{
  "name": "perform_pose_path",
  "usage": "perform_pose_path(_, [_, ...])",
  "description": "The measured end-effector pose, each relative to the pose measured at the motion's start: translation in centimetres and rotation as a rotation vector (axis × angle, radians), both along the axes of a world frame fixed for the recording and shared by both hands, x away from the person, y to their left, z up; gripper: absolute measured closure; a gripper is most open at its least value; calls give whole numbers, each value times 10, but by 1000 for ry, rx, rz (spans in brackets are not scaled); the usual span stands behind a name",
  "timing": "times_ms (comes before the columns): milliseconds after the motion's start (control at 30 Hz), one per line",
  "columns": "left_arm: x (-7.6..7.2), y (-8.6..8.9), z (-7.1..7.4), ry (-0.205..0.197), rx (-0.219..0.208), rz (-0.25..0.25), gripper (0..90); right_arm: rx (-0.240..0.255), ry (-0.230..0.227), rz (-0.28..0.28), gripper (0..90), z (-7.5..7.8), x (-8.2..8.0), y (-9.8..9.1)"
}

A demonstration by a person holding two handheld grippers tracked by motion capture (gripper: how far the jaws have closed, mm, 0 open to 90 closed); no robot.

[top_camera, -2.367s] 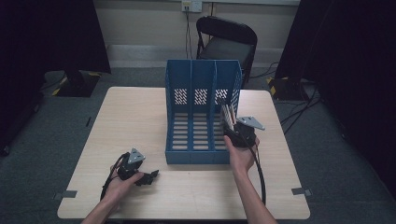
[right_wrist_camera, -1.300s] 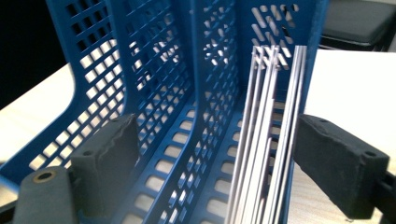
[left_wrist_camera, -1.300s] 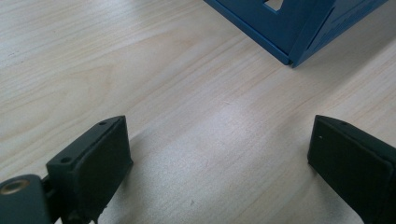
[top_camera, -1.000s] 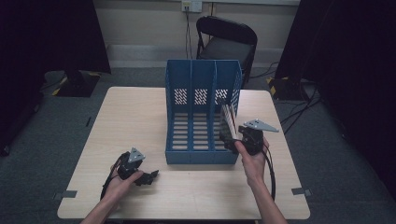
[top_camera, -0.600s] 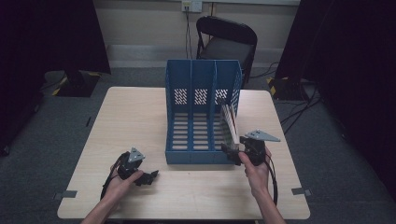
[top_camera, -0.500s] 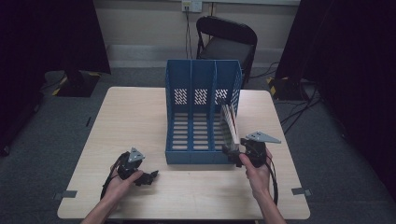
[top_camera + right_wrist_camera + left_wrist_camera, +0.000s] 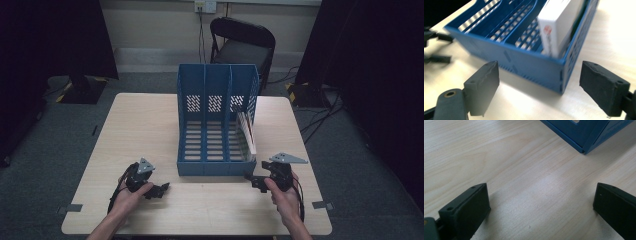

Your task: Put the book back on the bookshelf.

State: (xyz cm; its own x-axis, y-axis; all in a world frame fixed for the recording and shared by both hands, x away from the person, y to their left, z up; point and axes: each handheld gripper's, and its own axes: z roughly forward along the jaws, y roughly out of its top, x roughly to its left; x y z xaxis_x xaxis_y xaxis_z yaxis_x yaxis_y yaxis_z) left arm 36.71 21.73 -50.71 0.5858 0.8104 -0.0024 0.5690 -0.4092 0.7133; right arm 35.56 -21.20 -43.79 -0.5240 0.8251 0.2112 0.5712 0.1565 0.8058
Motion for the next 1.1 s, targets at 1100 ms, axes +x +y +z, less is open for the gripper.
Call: perform_pose_path(1100, [0,0,0,2,-1,-1,0,-269,21,-73,86,-69,-9,-9])
